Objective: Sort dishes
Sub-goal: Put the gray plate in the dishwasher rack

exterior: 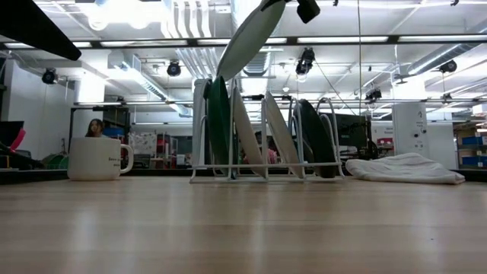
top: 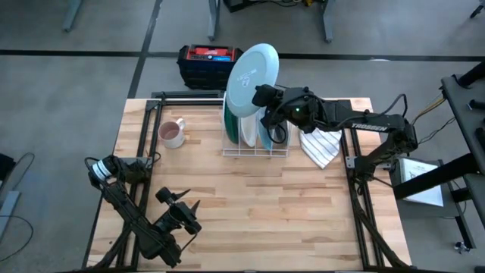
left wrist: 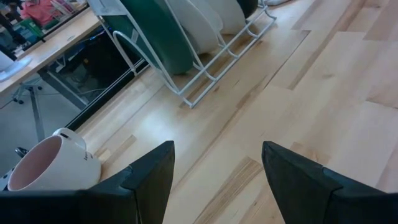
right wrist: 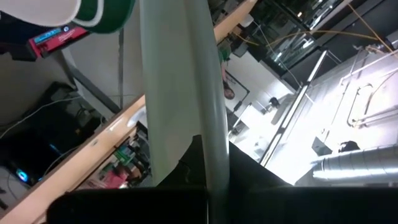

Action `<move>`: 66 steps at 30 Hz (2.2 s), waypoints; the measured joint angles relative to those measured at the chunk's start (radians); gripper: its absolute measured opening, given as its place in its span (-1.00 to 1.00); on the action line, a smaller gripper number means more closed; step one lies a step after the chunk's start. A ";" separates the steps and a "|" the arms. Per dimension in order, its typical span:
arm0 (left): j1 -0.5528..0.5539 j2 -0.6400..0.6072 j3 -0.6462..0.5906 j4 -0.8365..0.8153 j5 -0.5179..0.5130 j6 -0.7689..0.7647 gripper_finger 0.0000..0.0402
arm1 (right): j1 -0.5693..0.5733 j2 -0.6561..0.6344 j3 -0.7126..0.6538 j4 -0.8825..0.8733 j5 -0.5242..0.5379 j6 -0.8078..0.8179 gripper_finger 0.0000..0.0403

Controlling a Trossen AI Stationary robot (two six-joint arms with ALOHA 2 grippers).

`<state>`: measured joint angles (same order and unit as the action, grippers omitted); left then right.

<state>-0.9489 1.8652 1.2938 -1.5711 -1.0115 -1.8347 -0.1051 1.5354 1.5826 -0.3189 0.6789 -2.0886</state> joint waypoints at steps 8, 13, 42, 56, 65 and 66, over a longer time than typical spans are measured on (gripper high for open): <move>0.000 0.000 0.000 0.000 0.000 0.003 0.16 | 0.000 0.003 0.000 -0.002 -0.001 0.010 -1.00; 0.000 0.000 0.000 0.000 0.000 0.003 0.16 | 0.000 0.019 0.000 -0.016 -0.005 0.011 -1.00; 0.000 0.000 -0.001 0.000 0.001 0.002 0.16 | 0.002 0.144 0.000 -0.066 -0.059 0.004 -1.00; 0.001 0.000 -0.001 0.000 0.001 0.005 0.16 | 0.003 0.245 0.000 -0.055 -0.061 -0.008 -1.00; 0.001 0.000 -0.001 0.000 0.001 0.008 0.16 | 0.003 0.285 0.000 -0.058 -0.094 -0.019 -1.00; 0.001 0.000 -0.001 0.000 0.001 0.008 0.16 | 0.003 0.289 0.000 -0.058 -0.099 -0.019 -1.00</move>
<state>-0.9482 1.8652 1.2930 -1.5708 -1.0107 -1.8271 -0.1024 1.8243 1.5829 -0.3767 0.5804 -2.1078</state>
